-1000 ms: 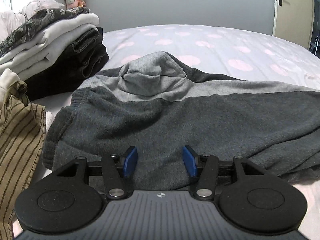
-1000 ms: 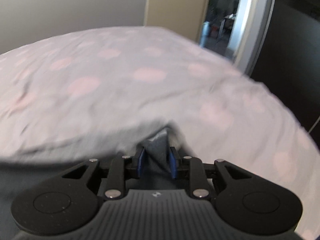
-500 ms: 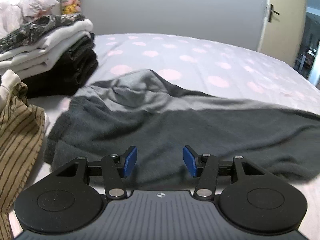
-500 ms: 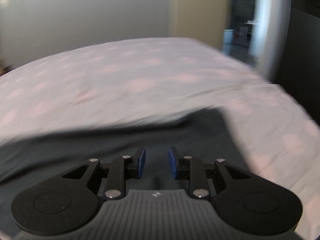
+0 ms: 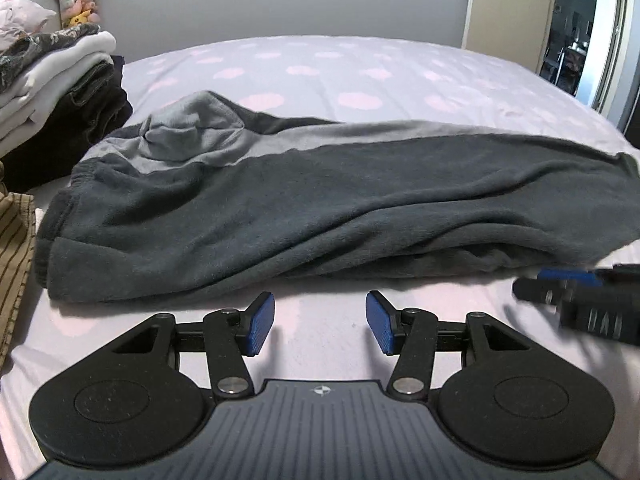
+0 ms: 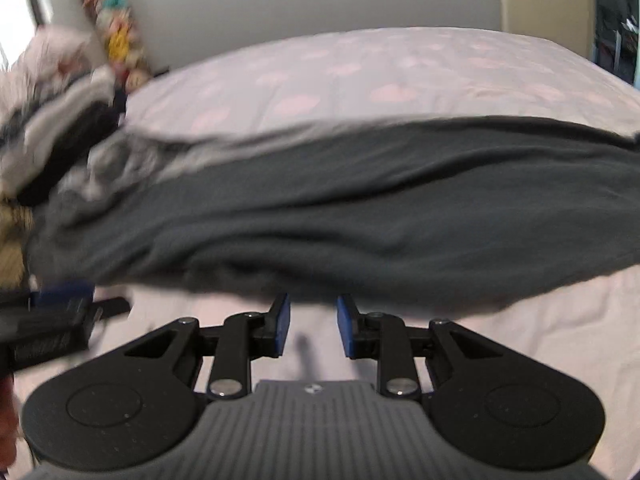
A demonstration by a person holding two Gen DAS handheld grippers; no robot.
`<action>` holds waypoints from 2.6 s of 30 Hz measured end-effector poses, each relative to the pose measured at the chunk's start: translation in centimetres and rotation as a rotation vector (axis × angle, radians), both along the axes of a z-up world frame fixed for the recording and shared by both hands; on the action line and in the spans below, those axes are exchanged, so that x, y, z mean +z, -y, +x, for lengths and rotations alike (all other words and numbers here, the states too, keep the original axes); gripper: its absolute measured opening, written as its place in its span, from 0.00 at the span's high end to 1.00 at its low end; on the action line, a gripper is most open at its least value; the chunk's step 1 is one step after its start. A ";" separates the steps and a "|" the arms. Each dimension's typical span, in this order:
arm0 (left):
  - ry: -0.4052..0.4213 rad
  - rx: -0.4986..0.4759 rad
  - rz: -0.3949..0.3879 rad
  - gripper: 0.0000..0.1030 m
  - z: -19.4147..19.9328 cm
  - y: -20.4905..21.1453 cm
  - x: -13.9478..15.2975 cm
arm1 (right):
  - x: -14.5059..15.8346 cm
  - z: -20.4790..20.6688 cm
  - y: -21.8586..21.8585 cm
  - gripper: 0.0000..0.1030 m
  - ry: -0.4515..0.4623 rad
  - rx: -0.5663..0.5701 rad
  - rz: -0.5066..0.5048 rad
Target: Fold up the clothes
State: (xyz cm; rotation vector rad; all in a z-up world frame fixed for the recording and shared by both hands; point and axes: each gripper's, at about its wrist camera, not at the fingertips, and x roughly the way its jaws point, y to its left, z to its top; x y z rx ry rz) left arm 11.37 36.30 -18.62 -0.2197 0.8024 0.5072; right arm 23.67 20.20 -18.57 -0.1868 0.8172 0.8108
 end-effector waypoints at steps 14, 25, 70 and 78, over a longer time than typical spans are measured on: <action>0.040 0.009 -0.029 0.61 1.4 -3.2 -1.5 | -3.2 -3.5 -4.2 0.62 0.230 0.022 -0.038; 0.159 0.055 -0.046 0.95 0.7 -4.9 -0.9 | -1.5 -4.9 -4.2 0.61 0.249 0.114 -0.003; 0.209 -0.040 -0.038 0.94 1.2 -3.1 -0.9 | -2.0 -0.5 -5.5 0.29 0.215 0.214 0.146; 0.190 -0.006 -0.027 0.94 1.3 -3.5 -1.1 | -2.2 -0.6 -5.9 0.66 0.102 0.326 0.222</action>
